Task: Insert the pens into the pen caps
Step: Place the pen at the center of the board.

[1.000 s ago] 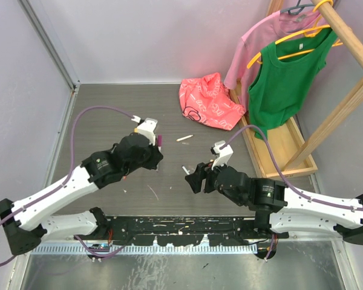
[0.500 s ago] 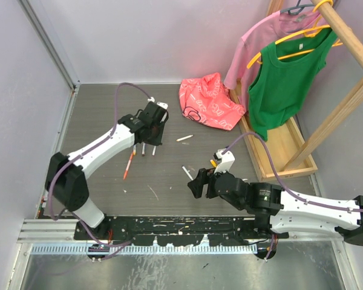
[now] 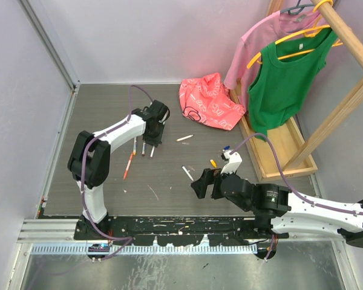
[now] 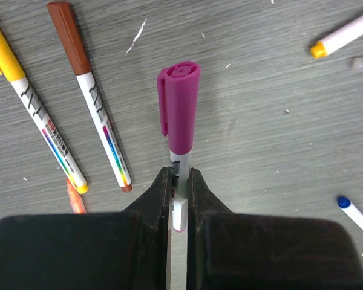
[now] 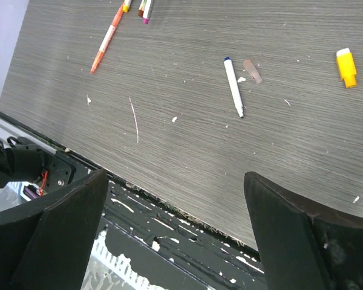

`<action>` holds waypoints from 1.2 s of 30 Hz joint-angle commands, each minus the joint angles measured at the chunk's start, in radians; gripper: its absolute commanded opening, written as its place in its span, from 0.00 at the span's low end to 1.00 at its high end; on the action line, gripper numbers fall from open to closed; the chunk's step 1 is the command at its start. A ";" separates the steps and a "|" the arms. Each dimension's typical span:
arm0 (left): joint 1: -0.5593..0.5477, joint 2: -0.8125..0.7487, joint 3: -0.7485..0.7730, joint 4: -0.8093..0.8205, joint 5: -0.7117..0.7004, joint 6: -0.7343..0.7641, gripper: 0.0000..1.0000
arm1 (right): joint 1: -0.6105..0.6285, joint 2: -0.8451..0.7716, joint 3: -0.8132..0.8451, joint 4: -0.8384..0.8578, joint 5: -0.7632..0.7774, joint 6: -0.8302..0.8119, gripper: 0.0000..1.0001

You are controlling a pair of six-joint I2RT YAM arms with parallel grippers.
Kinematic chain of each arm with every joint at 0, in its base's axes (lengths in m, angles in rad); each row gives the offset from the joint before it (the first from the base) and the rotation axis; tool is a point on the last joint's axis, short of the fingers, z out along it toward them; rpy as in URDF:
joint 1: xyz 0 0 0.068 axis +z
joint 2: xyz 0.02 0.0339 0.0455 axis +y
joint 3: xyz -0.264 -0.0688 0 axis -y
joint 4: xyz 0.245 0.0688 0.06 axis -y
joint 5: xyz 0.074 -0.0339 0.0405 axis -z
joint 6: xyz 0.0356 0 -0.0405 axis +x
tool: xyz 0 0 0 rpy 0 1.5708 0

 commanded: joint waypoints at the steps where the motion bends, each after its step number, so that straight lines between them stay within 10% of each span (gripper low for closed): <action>1: 0.011 0.028 0.063 0.005 0.017 0.000 0.00 | 0.003 -0.010 0.019 -0.027 0.035 0.030 0.99; 22: 0.091 0.191 0.162 -0.028 0.080 -0.026 0.00 | 0.003 -0.043 0.014 -0.096 0.048 0.061 0.99; 36: 0.118 0.197 0.122 0.004 0.099 -0.033 0.26 | 0.003 -0.065 -0.015 -0.105 0.047 0.082 0.99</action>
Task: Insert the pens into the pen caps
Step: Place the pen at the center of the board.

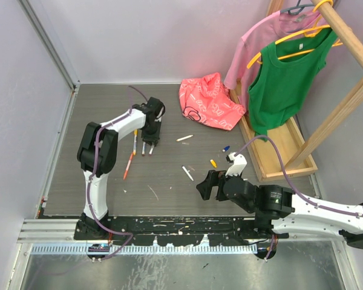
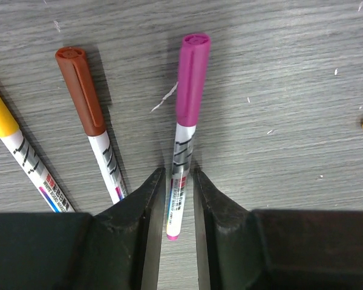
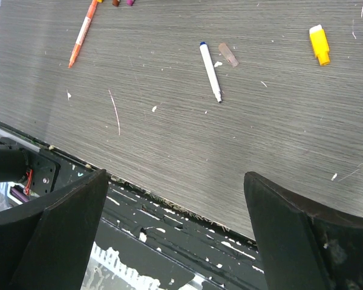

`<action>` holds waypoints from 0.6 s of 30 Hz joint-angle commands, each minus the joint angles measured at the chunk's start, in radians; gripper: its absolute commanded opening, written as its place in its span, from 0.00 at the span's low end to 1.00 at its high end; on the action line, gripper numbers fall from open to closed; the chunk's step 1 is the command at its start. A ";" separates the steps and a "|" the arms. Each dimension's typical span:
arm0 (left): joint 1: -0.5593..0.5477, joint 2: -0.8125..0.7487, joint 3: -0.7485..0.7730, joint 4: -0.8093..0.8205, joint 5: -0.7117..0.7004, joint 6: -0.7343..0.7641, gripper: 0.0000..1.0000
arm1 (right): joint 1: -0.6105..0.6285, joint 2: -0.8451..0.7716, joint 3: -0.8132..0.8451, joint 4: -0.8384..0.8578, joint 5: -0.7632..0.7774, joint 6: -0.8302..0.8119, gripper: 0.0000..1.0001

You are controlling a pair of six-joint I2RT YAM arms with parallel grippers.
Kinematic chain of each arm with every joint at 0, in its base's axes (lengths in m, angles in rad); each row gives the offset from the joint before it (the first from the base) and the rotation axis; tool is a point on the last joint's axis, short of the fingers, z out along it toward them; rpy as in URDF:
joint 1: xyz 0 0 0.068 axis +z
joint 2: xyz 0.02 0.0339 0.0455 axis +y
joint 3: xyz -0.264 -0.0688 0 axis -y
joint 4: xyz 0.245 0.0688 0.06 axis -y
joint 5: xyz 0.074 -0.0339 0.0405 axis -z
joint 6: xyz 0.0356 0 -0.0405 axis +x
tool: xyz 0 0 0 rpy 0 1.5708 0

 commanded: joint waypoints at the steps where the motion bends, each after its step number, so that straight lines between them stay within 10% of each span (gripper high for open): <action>1: 0.014 -0.006 -0.003 0.024 0.028 -0.010 0.27 | 0.003 -0.021 0.001 0.002 0.033 0.024 0.99; 18: 0.030 -0.279 0.089 -0.023 0.099 -0.002 0.36 | 0.003 -0.036 -0.013 -0.004 0.041 0.036 0.99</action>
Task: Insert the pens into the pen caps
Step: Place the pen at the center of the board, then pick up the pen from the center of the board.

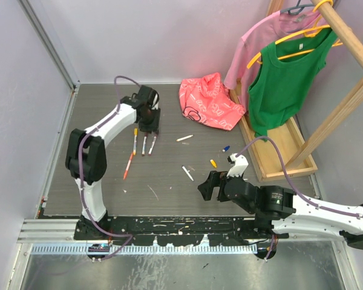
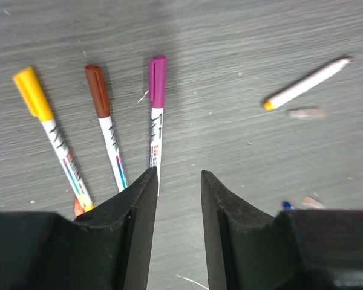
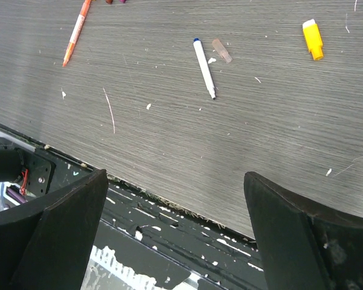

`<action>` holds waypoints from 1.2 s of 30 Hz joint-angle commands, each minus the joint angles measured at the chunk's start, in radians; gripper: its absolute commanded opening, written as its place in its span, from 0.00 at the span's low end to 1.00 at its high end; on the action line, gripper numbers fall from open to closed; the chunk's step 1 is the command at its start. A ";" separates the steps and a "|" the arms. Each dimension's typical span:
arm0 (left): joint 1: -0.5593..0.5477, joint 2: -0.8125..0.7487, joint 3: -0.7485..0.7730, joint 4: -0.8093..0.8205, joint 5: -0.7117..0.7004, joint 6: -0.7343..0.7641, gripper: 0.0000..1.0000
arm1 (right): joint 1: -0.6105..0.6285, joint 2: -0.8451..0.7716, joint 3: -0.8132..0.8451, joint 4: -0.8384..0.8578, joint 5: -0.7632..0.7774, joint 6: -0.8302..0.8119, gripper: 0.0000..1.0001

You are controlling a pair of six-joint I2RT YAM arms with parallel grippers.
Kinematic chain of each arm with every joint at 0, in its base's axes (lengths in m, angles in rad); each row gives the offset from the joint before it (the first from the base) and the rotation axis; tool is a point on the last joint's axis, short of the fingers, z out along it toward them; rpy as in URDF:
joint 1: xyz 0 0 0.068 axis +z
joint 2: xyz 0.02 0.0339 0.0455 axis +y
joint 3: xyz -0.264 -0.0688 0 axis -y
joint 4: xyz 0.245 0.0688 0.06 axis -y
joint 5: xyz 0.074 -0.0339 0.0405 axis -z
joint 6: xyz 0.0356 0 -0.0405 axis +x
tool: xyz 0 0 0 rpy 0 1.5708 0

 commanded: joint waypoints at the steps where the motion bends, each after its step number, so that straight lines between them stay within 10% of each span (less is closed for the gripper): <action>1: 0.005 -0.180 0.048 -0.013 0.004 0.008 0.38 | 0.003 -0.016 0.000 0.017 0.039 0.022 0.99; 36: 0.026 -0.899 -0.640 -0.057 -0.150 0.050 0.51 | -0.022 0.206 0.086 0.018 0.009 -0.083 0.90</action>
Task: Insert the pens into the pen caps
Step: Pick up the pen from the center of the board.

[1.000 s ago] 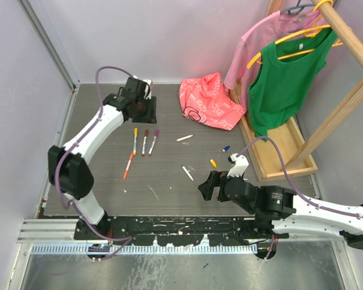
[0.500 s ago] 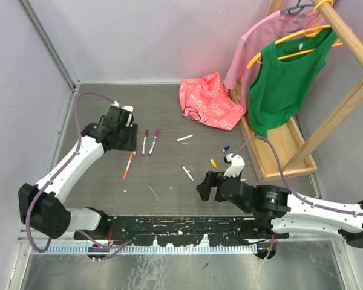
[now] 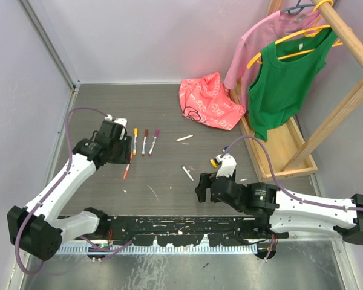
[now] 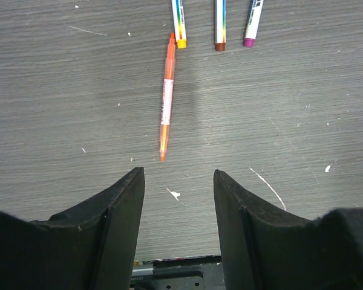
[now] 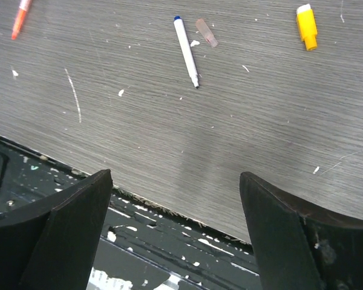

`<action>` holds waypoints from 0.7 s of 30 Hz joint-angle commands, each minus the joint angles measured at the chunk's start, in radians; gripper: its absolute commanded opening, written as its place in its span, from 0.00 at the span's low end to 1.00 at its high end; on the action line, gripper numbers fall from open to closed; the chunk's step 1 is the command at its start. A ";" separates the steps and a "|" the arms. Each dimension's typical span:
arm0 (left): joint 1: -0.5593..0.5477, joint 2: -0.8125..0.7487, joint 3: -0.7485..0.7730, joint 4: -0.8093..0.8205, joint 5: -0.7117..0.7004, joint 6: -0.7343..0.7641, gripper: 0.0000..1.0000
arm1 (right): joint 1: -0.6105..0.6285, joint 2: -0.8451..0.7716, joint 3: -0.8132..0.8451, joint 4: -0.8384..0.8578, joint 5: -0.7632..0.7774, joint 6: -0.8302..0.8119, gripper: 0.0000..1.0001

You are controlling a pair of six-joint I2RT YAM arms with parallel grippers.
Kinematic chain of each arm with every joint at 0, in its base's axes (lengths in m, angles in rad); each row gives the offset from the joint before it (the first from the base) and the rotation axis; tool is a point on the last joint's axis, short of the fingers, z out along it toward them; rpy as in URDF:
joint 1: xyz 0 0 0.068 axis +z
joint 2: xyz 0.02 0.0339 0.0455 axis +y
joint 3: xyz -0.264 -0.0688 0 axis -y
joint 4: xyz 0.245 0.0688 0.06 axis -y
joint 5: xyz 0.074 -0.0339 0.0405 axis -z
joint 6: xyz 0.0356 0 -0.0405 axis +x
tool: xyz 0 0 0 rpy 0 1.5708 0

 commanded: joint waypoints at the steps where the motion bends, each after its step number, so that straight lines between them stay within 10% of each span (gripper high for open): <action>1: 0.006 -0.076 -0.006 0.008 0.035 0.025 0.51 | -0.031 0.084 0.099 -0.002 0.013 -0.062 0.89; 21: 0.006 -0.331 -0.093 0.109 0.130 0.057 0.56 | -0.404 0.684 0.361 0.165 -0.469 -0.497 0.64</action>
